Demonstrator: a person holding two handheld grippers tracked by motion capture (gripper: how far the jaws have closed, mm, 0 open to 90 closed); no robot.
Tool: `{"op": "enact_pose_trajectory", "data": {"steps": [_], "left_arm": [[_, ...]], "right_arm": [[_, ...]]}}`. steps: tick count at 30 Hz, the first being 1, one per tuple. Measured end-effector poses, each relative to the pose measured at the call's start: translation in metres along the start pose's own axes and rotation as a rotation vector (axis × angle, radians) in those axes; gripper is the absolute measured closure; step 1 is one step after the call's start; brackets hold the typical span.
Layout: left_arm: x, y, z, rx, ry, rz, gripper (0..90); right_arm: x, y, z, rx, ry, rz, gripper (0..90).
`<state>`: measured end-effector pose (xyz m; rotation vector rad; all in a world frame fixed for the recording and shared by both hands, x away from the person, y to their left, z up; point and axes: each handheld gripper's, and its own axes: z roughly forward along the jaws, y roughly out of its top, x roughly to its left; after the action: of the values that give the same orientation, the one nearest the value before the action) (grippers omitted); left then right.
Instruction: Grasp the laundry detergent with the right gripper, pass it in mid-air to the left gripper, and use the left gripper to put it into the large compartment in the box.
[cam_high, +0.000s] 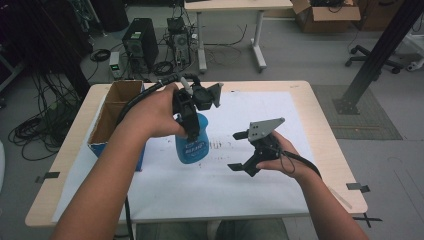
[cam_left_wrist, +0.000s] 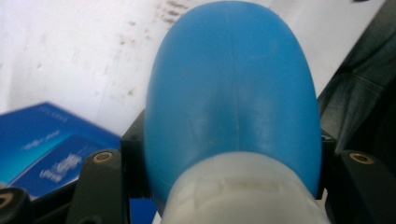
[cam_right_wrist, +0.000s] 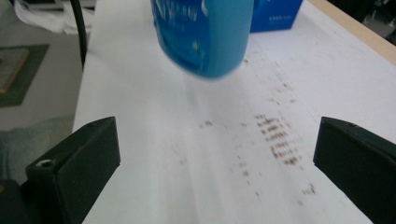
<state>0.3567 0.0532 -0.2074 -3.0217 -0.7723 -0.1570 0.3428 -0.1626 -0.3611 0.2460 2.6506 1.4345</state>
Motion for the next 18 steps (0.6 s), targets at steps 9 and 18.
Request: {"op": "enact_pose_trajectory", "data": {"steps": [9, 18], "left_arm": [[0.024, -0.006, -0.025, -0.006, -0.036, -0.192, 38.9], [0.055, -0.021, -0.067, 0.018, -0.018, -0.391, 38.9]], "right_arm": [[-0.011, -0.002, -0.025, 0.115, -0.040, -0.017, 1.1], [-0.023, -0.010, -0.042, 0.181, -0.066, 0.005, 1.5]]}}
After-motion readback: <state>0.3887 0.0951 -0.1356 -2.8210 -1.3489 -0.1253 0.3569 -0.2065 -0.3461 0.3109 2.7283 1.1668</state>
